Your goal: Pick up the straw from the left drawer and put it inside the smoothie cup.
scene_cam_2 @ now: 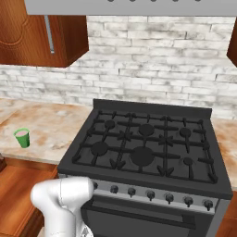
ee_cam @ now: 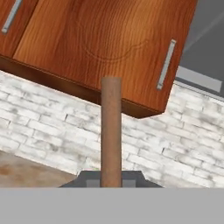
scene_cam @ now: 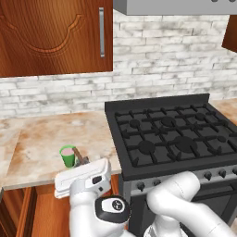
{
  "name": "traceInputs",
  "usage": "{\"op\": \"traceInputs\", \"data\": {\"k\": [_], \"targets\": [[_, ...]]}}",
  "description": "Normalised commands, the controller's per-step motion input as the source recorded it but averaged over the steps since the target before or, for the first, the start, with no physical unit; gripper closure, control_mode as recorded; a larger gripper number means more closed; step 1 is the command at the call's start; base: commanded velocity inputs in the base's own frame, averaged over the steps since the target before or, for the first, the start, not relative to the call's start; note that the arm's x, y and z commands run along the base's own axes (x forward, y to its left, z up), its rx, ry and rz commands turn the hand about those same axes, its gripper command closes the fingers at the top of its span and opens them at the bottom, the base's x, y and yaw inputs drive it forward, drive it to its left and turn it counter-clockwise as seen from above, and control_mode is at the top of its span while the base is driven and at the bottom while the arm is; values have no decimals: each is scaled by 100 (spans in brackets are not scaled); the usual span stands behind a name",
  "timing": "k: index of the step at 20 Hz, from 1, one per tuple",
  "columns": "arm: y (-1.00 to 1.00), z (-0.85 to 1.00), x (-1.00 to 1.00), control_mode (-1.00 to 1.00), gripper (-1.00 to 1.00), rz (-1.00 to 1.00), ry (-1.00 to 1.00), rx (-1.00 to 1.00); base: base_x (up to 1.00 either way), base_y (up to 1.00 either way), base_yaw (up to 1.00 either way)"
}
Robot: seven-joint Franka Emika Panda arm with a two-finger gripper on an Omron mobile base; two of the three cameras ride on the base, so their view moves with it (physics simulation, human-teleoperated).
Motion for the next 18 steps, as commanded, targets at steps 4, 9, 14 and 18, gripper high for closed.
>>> {"op": "traceInputs", "data": {"k": [4,9,14,18], "targets": [[-44,45,11,-100,100,-1,-19,24,0,0,0],[-37,43,30,-100,100,0,-2,19,0,0,0],[-15,32,47,-100,100,0,11,11,0,0,0],[-2,4,46,-100,100,0,17,2,0,0,0]]}}
